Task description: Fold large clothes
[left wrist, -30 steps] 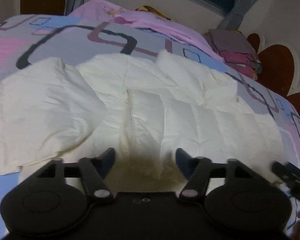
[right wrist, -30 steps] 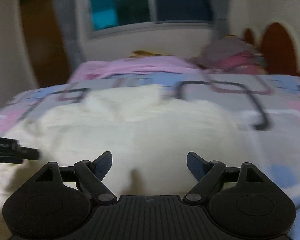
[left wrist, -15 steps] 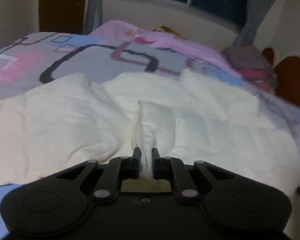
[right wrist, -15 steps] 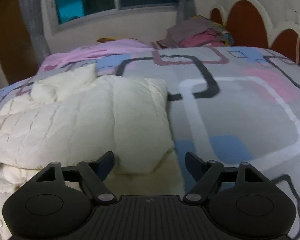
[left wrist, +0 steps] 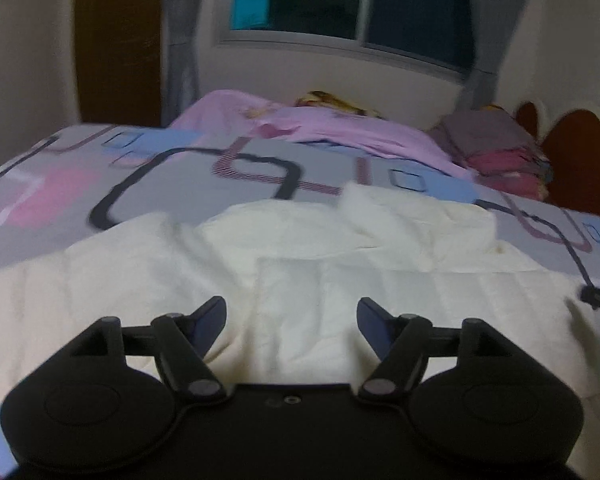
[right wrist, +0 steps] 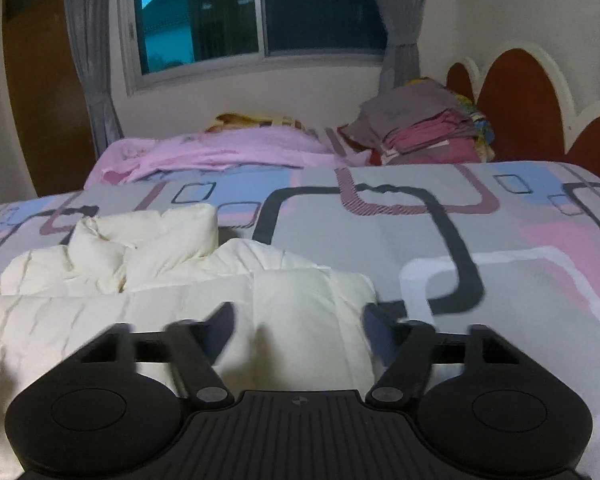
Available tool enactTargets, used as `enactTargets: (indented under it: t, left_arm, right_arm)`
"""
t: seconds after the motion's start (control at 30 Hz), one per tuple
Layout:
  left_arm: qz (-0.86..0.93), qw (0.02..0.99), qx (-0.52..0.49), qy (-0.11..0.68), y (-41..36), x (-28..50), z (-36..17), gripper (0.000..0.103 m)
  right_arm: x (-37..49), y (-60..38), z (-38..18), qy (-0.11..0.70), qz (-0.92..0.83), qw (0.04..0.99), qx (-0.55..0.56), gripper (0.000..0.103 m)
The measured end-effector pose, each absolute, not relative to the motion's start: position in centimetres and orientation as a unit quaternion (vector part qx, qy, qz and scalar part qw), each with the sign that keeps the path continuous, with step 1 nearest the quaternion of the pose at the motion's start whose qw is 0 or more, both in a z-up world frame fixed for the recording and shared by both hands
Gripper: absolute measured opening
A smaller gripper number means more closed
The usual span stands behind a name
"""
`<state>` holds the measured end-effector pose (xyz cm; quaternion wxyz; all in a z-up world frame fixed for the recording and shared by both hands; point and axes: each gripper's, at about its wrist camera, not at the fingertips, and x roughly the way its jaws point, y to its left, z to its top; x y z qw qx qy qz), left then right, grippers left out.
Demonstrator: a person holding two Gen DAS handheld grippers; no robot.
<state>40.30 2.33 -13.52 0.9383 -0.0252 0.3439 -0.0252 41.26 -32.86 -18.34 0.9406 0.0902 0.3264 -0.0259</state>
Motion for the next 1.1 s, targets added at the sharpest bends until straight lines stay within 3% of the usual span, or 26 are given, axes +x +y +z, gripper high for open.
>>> enactTargets:
  t: [0.2, 0.33, 0.57, 0.9, 1.1]
  left_arm:
    - [-0.02, 0.92, 0.012, 0.391, 0.5, 44.9, -18.1, 0.067]
    - [0.001, 0.902, -0.03, 0.43, 2.5, 45.8, -21.0, 0.07]
    - [0.007, 0.905, -0.032, 0.425, 2.7, 44.7, -19.1, 0.068]
    - [0.025, 0.913, -0.051, 0.404, 7.4, 40.5, -15.2, 0.086]
    - [0.07, 0.91, -0.084, 0.4, 13.1, 37.4, -14.1, 0.088]
  right_arm:
    - [44.0, -32.8, -21.7, 0.36, -0.039, 0.93, 0.059, 0.061]
    - [44.4, -33.5, -24.5, 0.379, -0.044, 0.923, 0.058, 0.061]
    - [43.0, -32.6, -21.5, 0.36, -0.039, 0.93, 0.058, 0.063]
    - [40.4, -25.1, -17.2, 0.336, 0.039, 0.939, 0.056, 0.063]
    - [39.5, -19.0, -17.2, 0.349, 0.095, 0.931, 0.055, 0.063]
